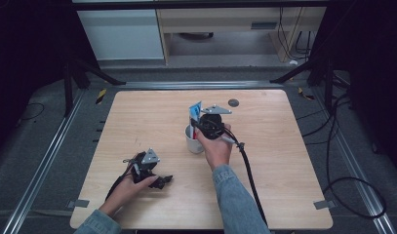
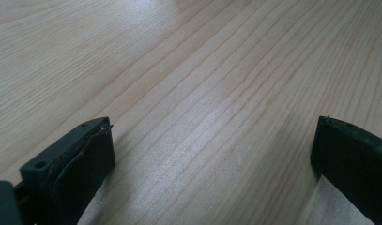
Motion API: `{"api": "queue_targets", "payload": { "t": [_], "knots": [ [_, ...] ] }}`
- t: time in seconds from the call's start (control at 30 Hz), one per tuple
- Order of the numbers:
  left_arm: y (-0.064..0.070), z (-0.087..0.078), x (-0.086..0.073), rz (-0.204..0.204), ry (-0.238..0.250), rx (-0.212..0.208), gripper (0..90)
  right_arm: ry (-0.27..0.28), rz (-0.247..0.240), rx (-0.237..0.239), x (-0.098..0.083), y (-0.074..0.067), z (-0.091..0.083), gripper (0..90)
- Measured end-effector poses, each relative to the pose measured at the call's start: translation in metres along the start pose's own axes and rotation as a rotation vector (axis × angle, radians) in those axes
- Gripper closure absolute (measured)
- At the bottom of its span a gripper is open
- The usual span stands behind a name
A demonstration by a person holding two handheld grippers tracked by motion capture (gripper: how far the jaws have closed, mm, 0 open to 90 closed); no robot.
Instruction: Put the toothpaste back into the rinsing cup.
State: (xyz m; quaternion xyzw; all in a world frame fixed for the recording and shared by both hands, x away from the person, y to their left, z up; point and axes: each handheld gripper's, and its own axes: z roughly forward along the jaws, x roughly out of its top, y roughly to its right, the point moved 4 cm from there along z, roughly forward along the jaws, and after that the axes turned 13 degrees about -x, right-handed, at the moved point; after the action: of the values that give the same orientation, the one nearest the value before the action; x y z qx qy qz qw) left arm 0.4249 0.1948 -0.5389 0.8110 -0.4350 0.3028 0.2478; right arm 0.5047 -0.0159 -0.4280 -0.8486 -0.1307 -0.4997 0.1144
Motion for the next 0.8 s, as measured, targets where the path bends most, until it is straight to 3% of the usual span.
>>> {"api": "queue_targets", "payload": {
  "t": [0.8],
  "knots": [
    [0.0,0.0,0.0,0.0,0.0,0.0,0.0,-0.02,0.047,0.008,0.0,0.013,0.004,71.4]
  ]
}}
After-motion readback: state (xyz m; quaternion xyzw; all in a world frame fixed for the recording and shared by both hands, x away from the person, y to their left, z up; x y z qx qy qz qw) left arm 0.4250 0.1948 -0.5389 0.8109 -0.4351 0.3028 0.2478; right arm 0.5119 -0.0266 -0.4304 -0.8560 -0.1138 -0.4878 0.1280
